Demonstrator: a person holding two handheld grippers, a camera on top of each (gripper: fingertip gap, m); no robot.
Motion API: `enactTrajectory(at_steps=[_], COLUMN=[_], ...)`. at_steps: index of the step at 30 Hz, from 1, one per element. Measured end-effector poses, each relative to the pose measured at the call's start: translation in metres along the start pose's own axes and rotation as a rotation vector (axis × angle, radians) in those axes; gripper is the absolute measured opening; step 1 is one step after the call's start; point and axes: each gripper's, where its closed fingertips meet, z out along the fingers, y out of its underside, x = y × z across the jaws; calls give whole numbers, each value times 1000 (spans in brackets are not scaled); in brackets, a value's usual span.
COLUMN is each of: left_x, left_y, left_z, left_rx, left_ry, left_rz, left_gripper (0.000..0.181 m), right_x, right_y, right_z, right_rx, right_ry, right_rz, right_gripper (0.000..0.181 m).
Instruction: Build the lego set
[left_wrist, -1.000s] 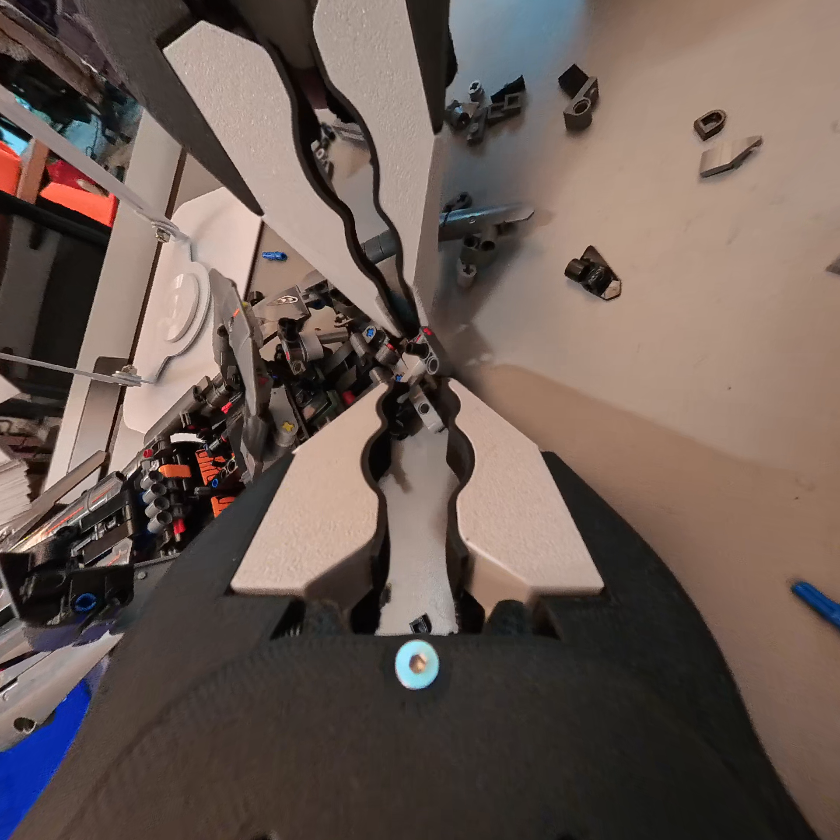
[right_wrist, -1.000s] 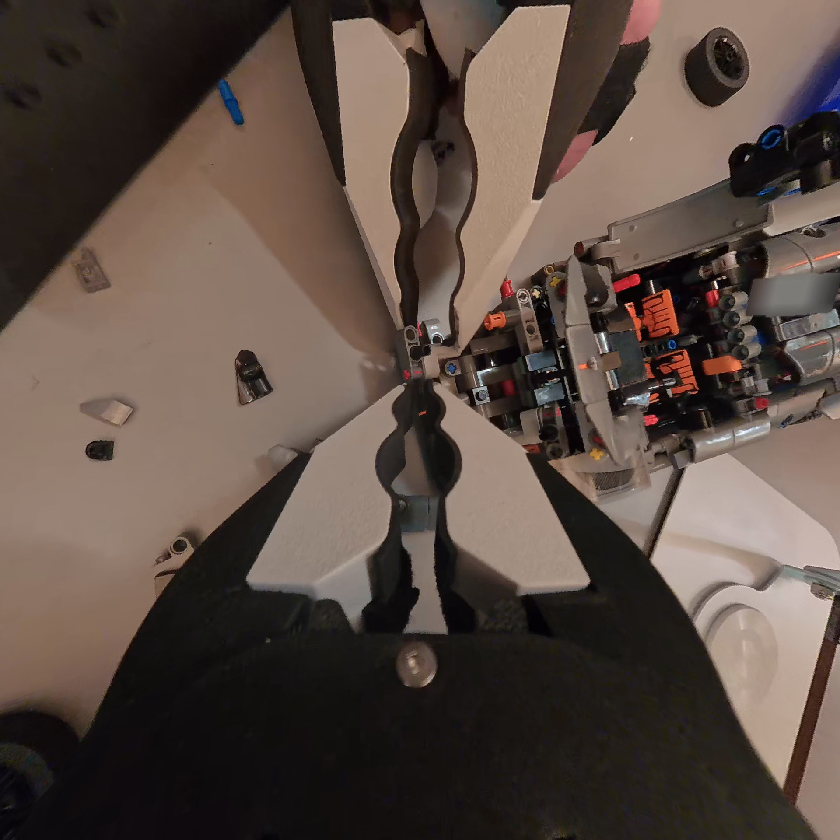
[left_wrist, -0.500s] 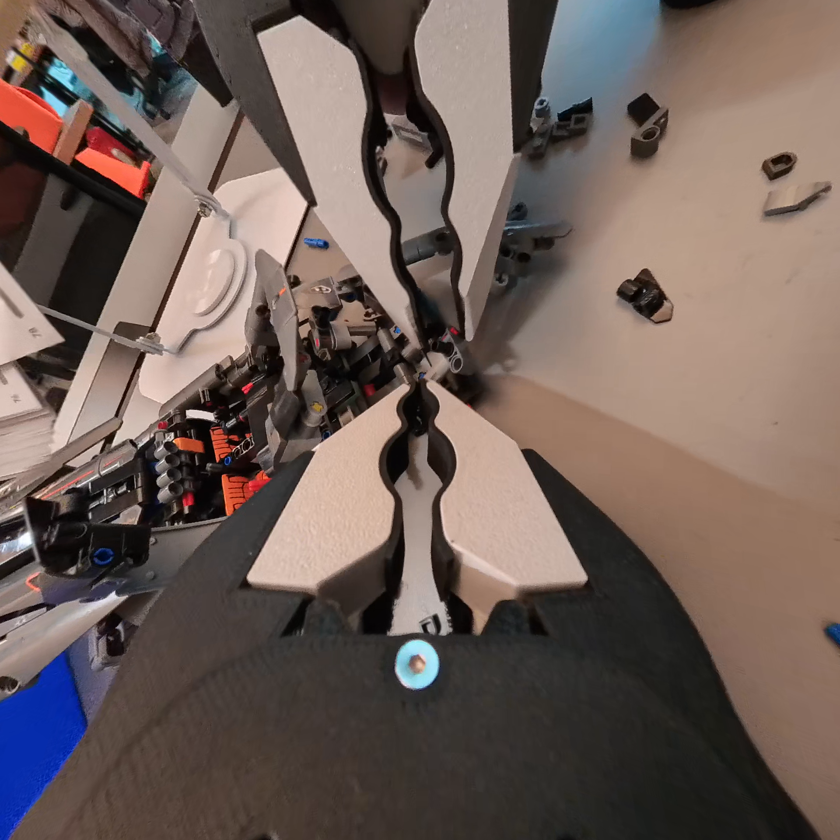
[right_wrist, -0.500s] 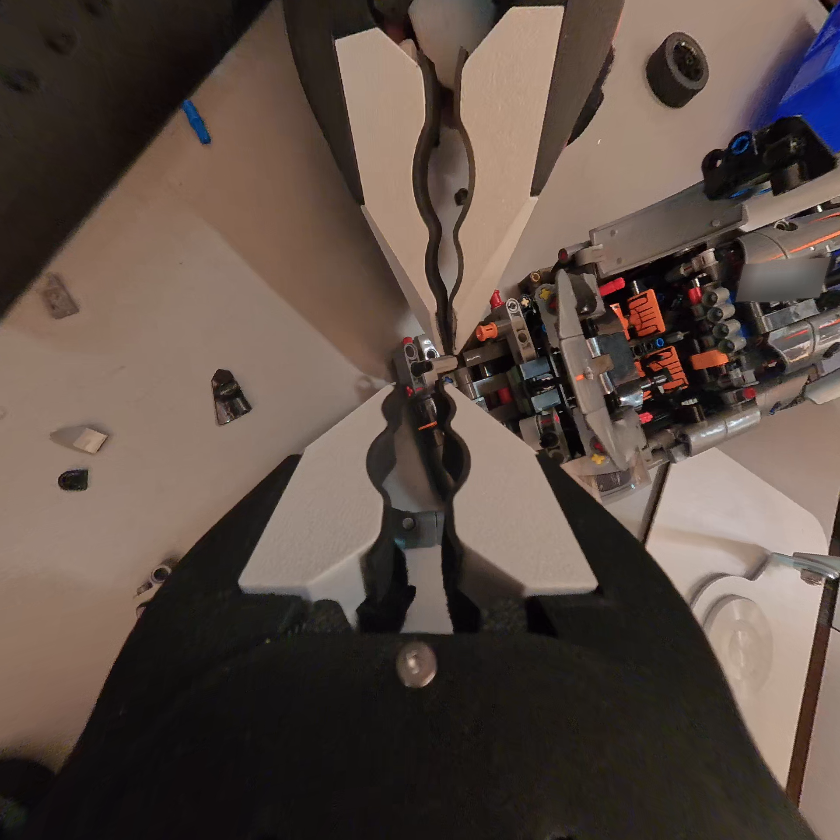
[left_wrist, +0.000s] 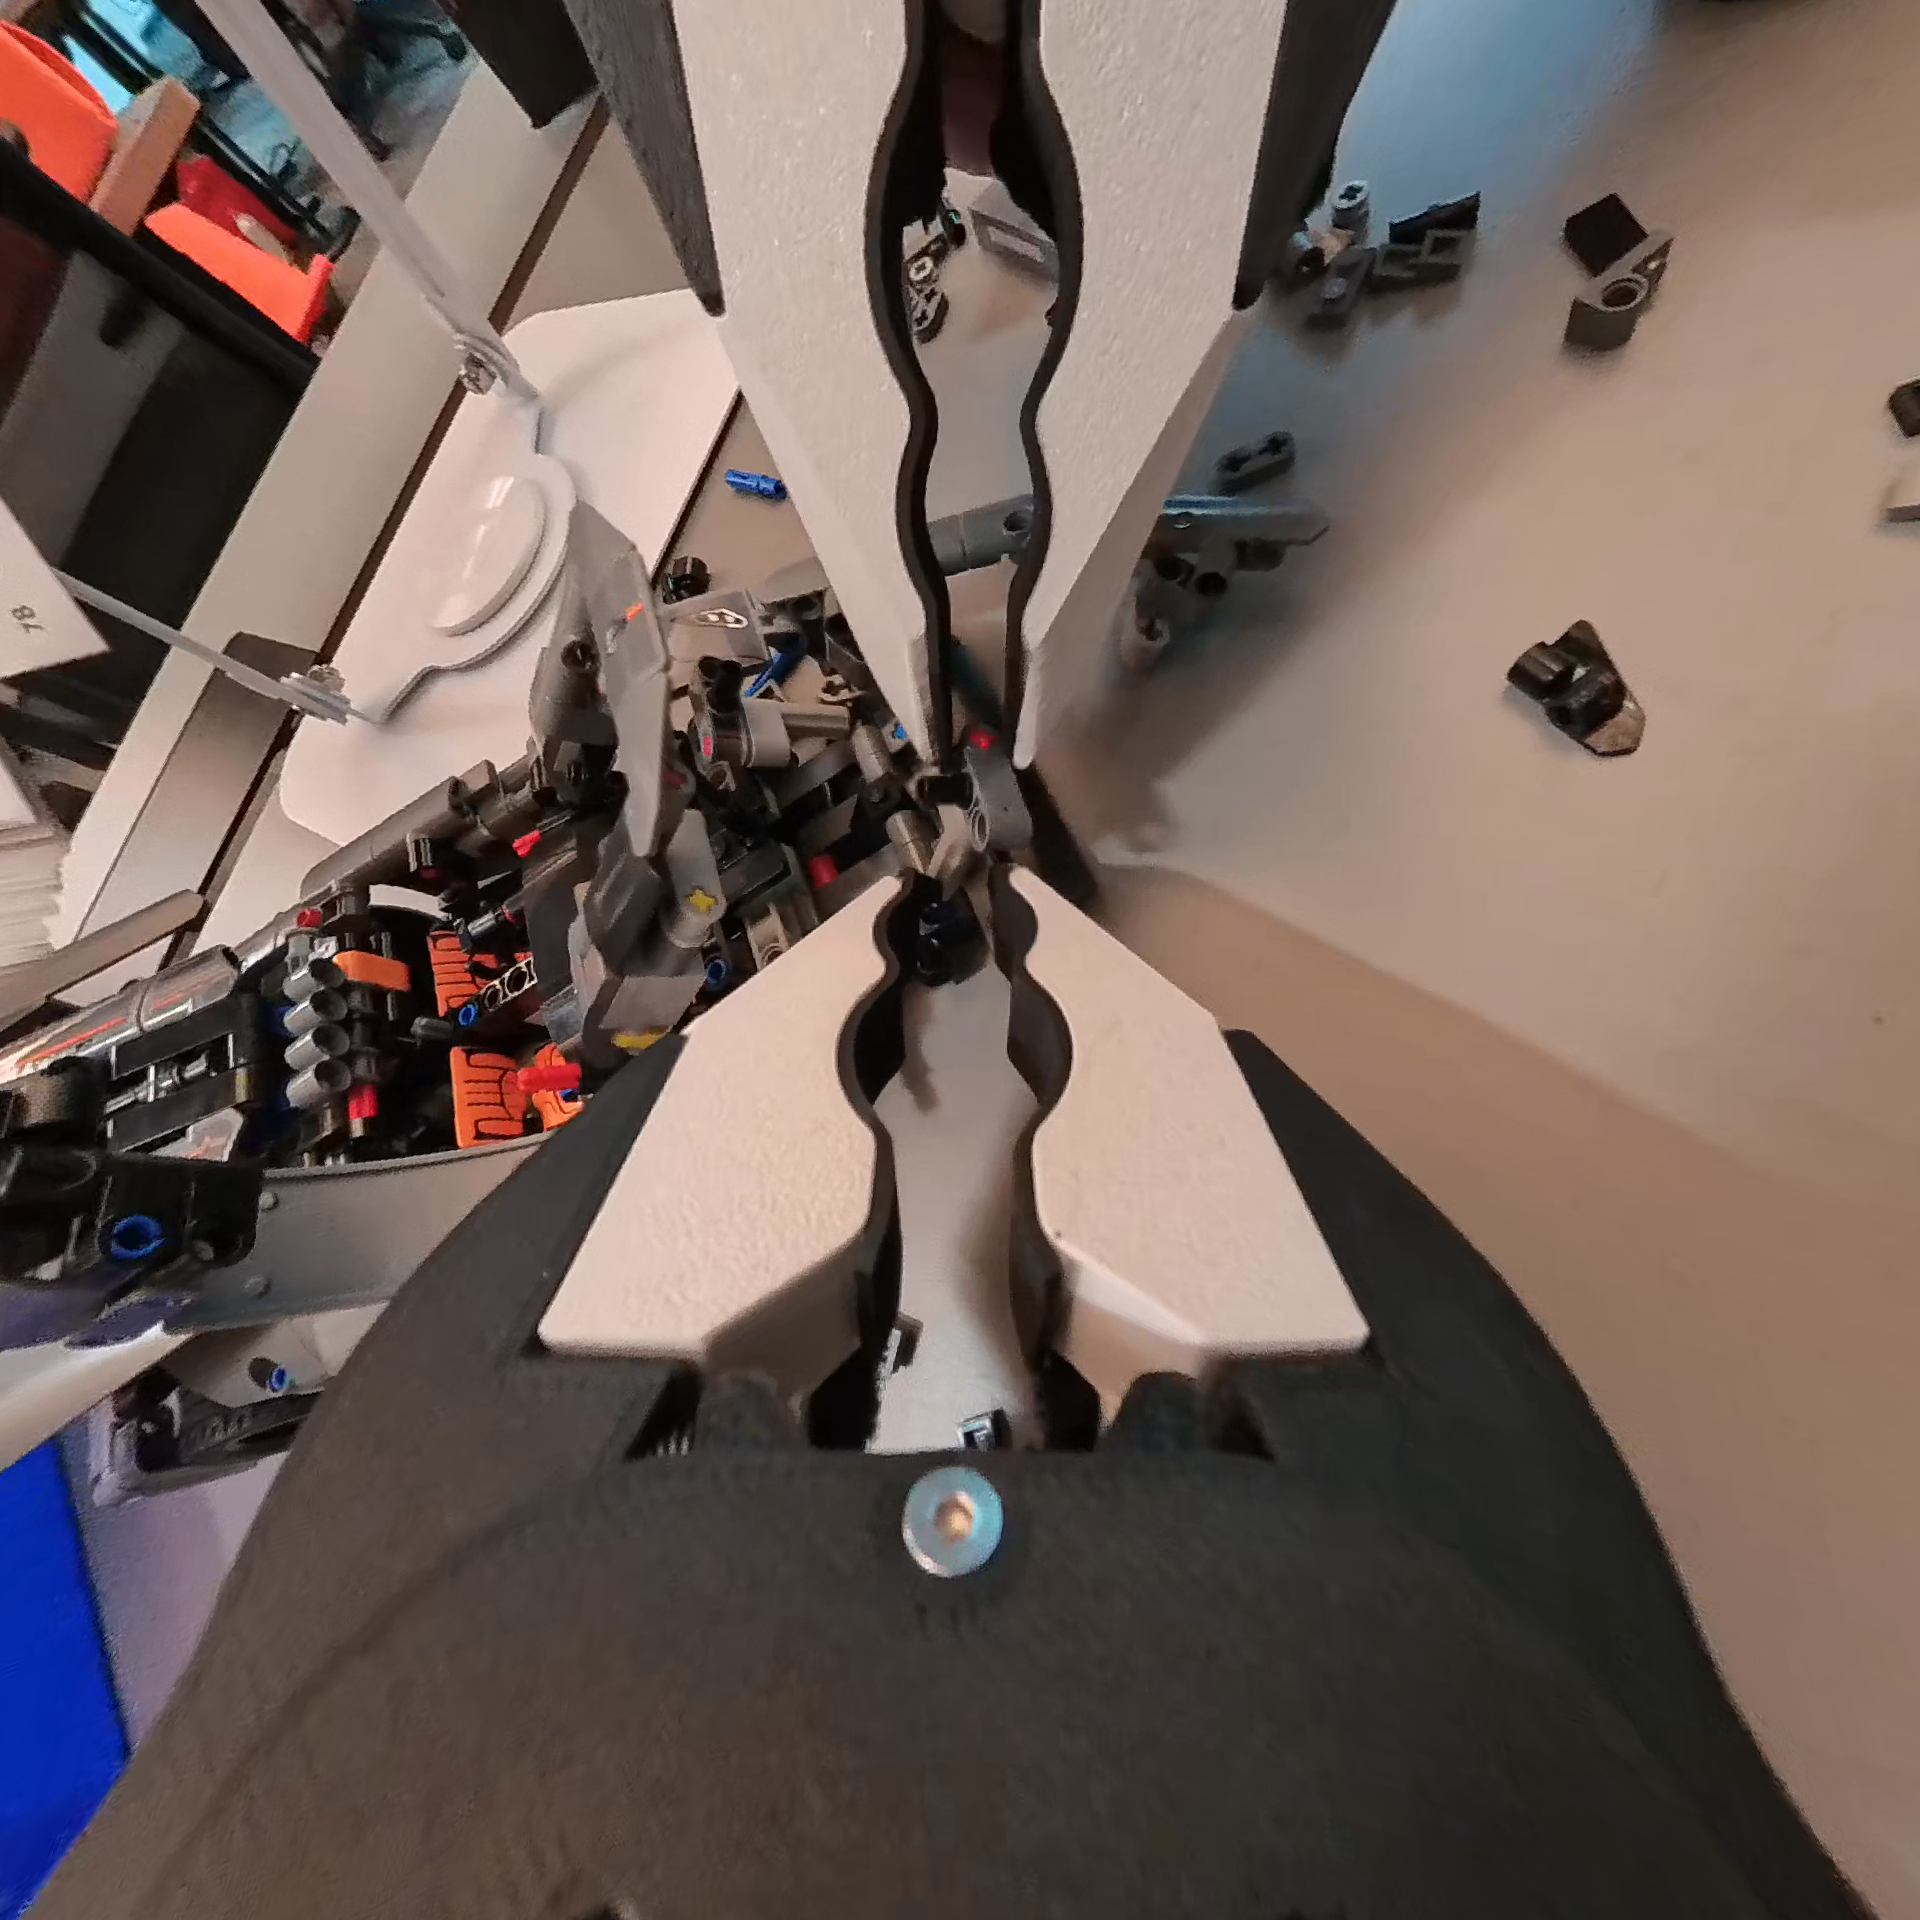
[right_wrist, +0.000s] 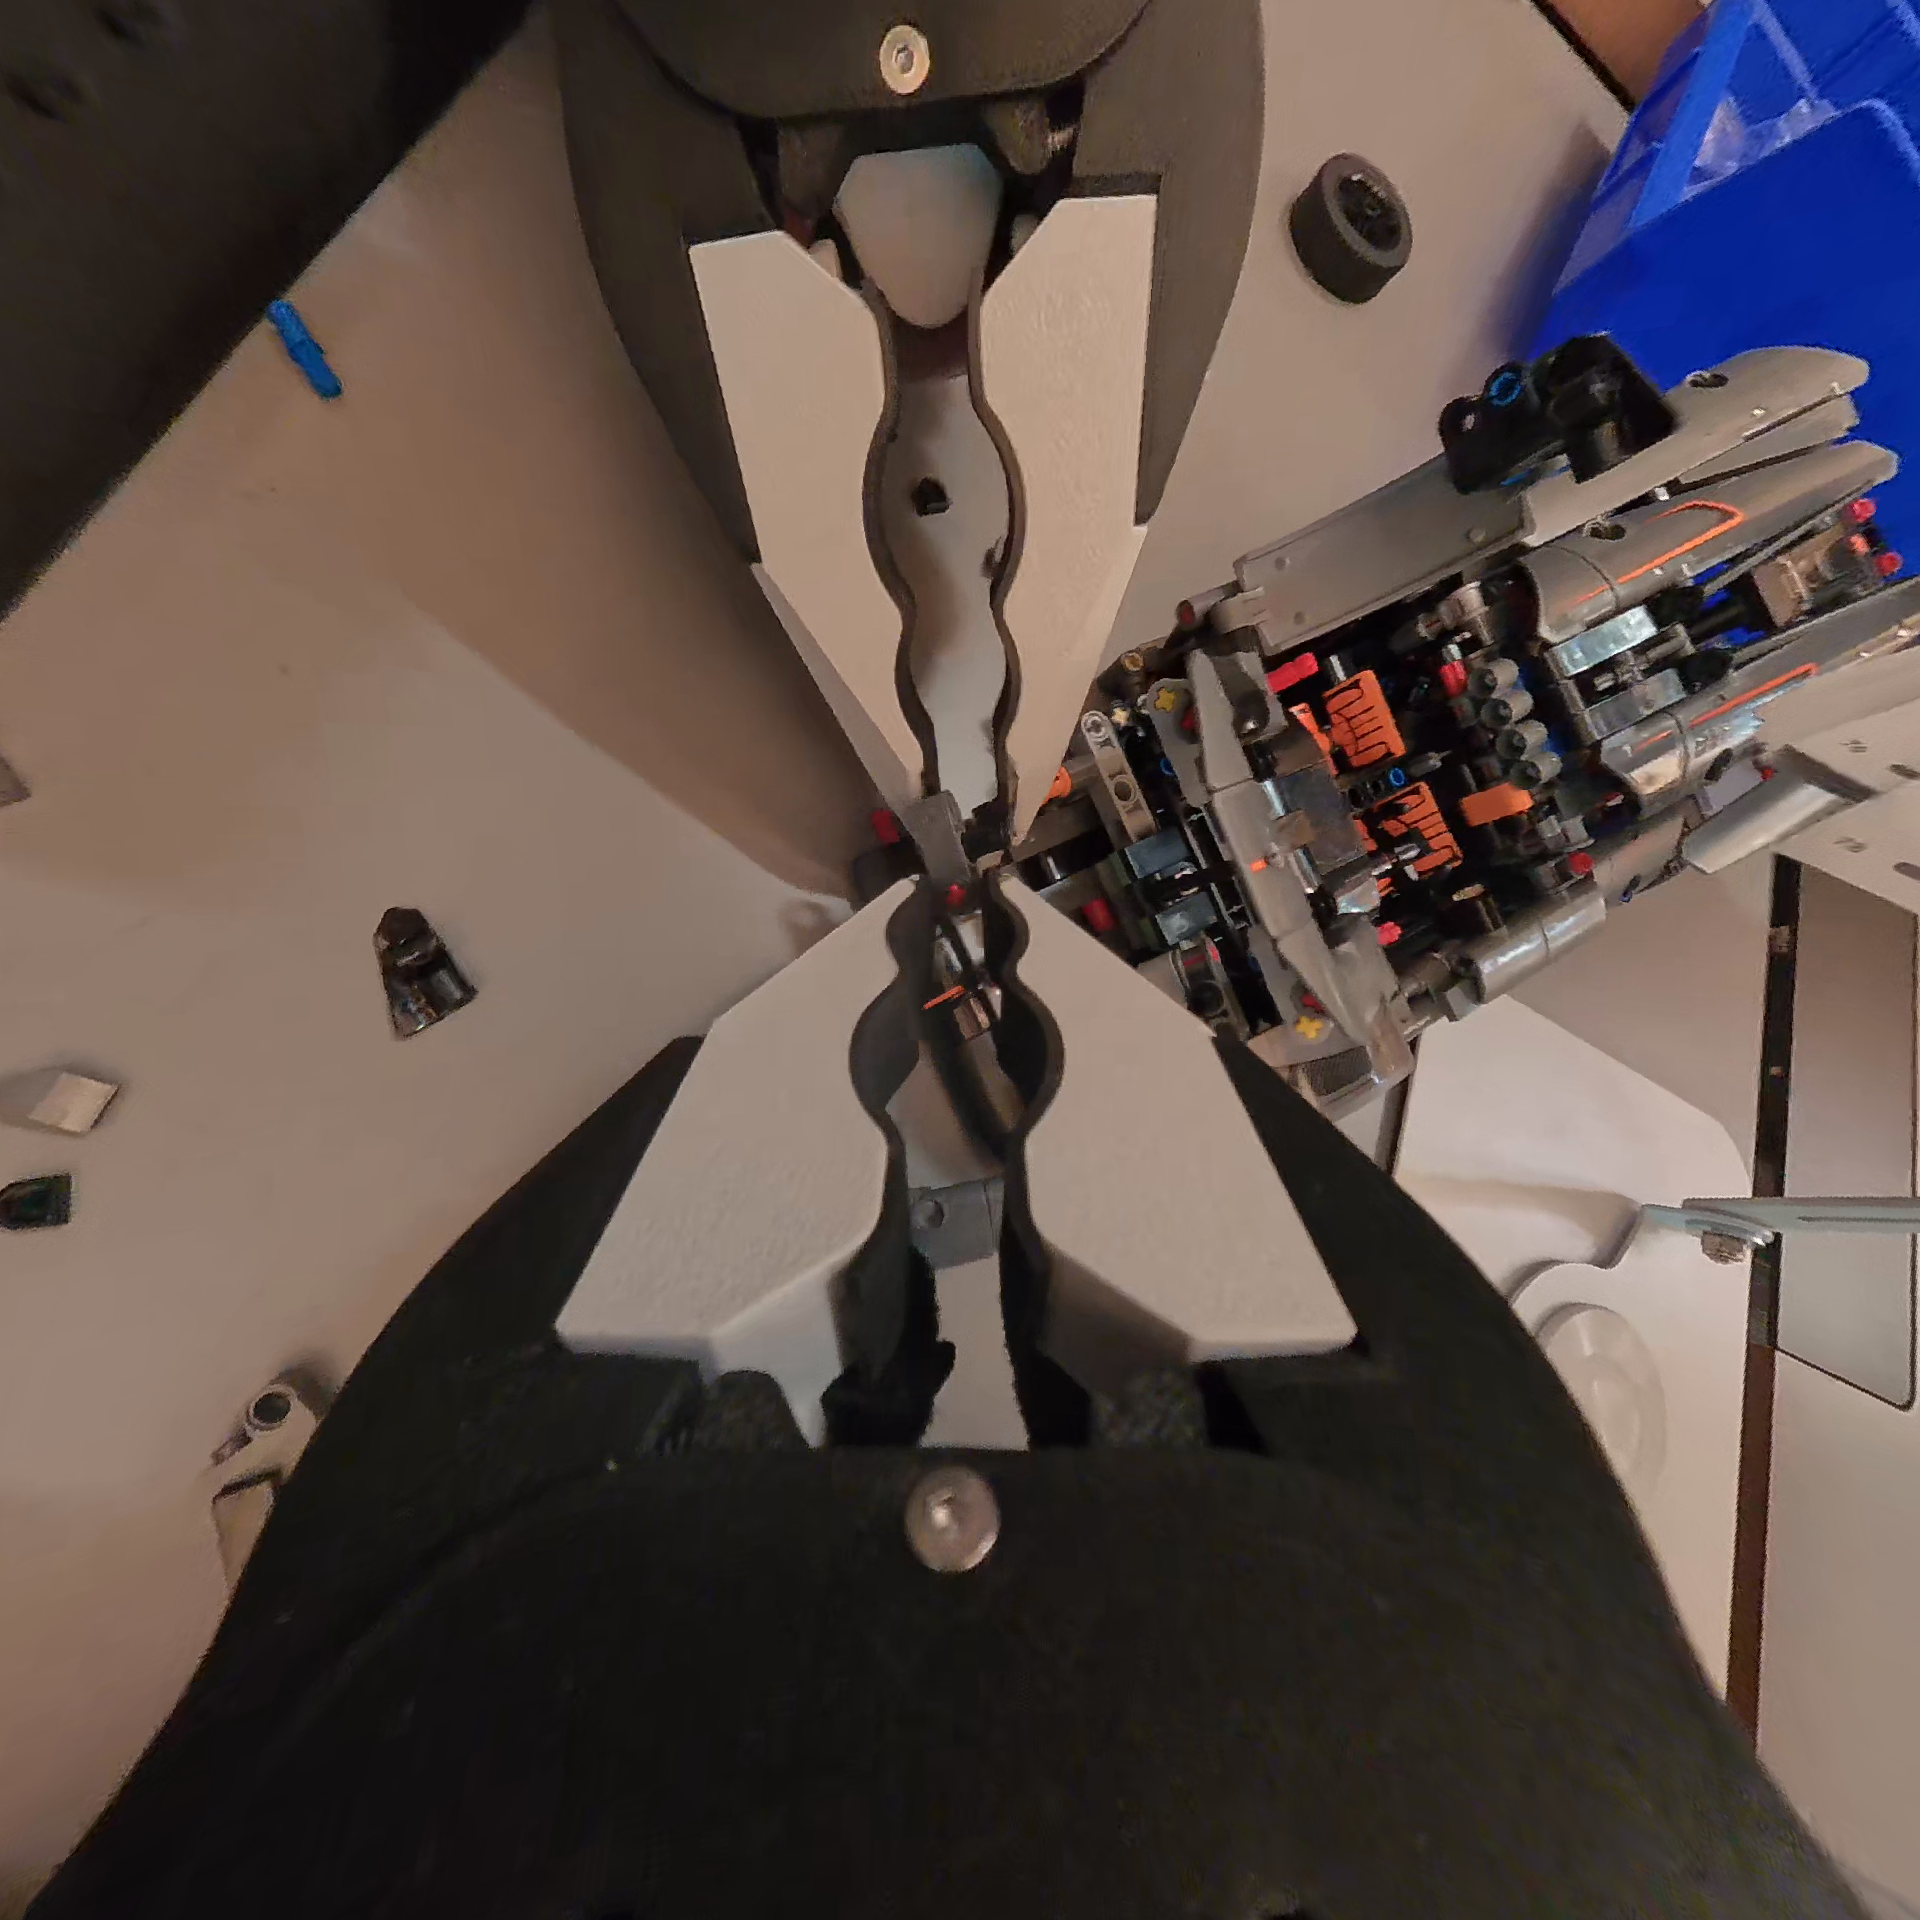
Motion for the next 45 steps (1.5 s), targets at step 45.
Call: enactTrajectory(at_steps=[45], left_x=[-22], left_y=[1], left_z=[-15], left_rx=[30], left_ry=[-48], left_rz=[-84], left_gripper=[19], right_x=[26], right_y=[11], right_z=[1], right_rx=[-53], right_ry=[90], right_rz=[85], right_gripper=[0])
